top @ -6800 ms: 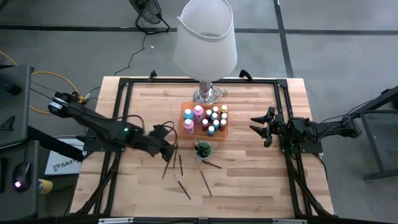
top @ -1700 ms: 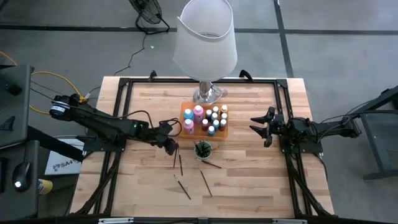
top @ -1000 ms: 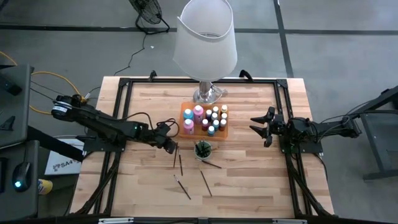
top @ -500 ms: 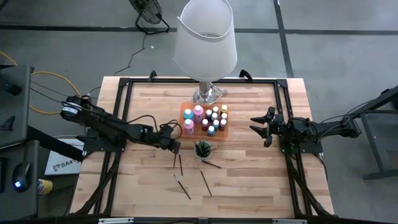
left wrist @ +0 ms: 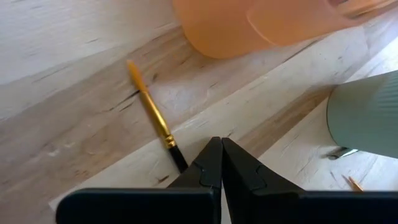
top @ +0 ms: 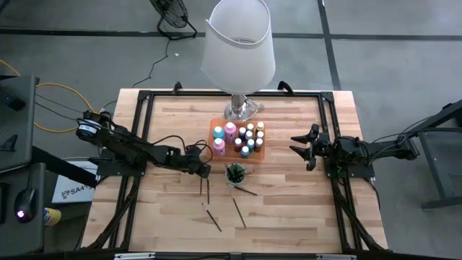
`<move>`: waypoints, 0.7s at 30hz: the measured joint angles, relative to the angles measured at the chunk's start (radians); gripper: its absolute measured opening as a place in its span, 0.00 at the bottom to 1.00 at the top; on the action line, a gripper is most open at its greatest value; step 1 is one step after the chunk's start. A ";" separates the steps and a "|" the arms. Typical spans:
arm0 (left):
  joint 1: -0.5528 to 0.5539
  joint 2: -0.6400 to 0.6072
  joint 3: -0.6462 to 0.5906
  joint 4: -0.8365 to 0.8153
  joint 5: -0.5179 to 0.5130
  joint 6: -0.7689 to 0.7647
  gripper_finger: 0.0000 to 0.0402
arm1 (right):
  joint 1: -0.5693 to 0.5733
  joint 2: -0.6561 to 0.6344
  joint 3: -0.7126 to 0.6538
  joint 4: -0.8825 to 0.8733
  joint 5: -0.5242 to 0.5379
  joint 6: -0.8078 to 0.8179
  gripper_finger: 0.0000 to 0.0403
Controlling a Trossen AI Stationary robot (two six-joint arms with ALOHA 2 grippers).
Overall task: Pick & Place Paint Supplies
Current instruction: Put the orange paintbrushes into the green cup
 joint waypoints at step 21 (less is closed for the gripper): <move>-0.010 -0.081 -0.001 -0.204 -0.001 -0.081 0.00 | 0.000 0.000 0.000 0.000 0.000 0.000 0.43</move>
